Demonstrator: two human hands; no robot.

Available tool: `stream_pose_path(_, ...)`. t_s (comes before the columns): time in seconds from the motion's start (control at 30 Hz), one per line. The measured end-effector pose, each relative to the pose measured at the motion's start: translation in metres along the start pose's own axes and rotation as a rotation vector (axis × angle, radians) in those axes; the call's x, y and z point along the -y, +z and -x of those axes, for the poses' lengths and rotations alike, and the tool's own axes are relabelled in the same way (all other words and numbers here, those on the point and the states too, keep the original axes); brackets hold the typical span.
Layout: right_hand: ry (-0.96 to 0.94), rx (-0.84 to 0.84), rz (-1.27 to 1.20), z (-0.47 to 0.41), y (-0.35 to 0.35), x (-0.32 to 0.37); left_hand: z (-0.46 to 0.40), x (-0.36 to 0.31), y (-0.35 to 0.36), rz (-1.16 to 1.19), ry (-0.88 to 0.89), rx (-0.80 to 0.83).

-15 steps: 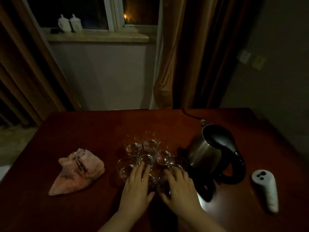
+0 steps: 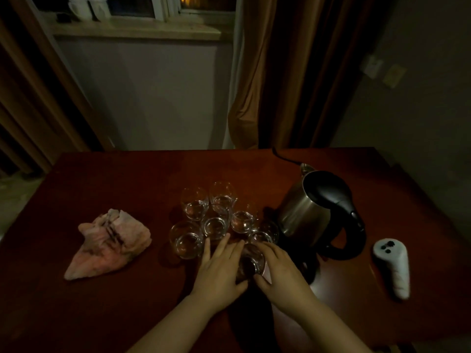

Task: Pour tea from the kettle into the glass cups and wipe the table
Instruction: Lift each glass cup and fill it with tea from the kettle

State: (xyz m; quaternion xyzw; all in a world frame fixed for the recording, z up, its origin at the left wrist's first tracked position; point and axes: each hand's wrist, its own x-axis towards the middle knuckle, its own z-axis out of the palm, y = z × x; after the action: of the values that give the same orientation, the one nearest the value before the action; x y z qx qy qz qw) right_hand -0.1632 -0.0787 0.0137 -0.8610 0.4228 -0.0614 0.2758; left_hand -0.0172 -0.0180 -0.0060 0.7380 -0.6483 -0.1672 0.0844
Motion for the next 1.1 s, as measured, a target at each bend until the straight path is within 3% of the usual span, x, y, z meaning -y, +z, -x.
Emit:
stream_pose_path(0.1,0.0,-0.127,-0.16,0.005,-0.012,0.002,0.0,-0.002,0.002,0.014,-0.004,-0.012)
stream_pose_path(0.23,0.073,-0.779,-0.208,0.017,-0.048,-0.008,-0.001,-0.001,0.003,0.045,-0.015,-0.036)
stream_pose_path(0.3,0.254,-0.909,-0.207,0.021,-0.068,-0.023,0.0,-0.003,0.004,0.061,-0.024,-0.043)
stream_pose_path(0.4,0.532,-0.674,-0.363,0.021,-0.095,-0.044,0.0,-0.004,0.004,0.07,-0.034,-0.055)
stream_pose_path(0.47,0.549,-0.493,-0.533,0.021,-0.11,-0.046,0.0,-0.005,0.003,0.054,-0.042,-0.047)
stream_pose_path(0.63,0.522,-0.337,-0.801,0.009,-0.119,-0.062,-0.002,-0.007,0.003,0.053,-0.057,-0.044)
stream_pose_path(0.83,0.523,-0.683,-0.885,-0.003,-0.099,-0.055,-0.002,-0.009,0.003,-0.048,-0.062,-0.024)
stream_pose_path(1.1,0.484,-0.706,-0.87,0.02,-0.104,-0.055,-0.006,-0.011,-0.001,-0.036,-0.02,-0.056)
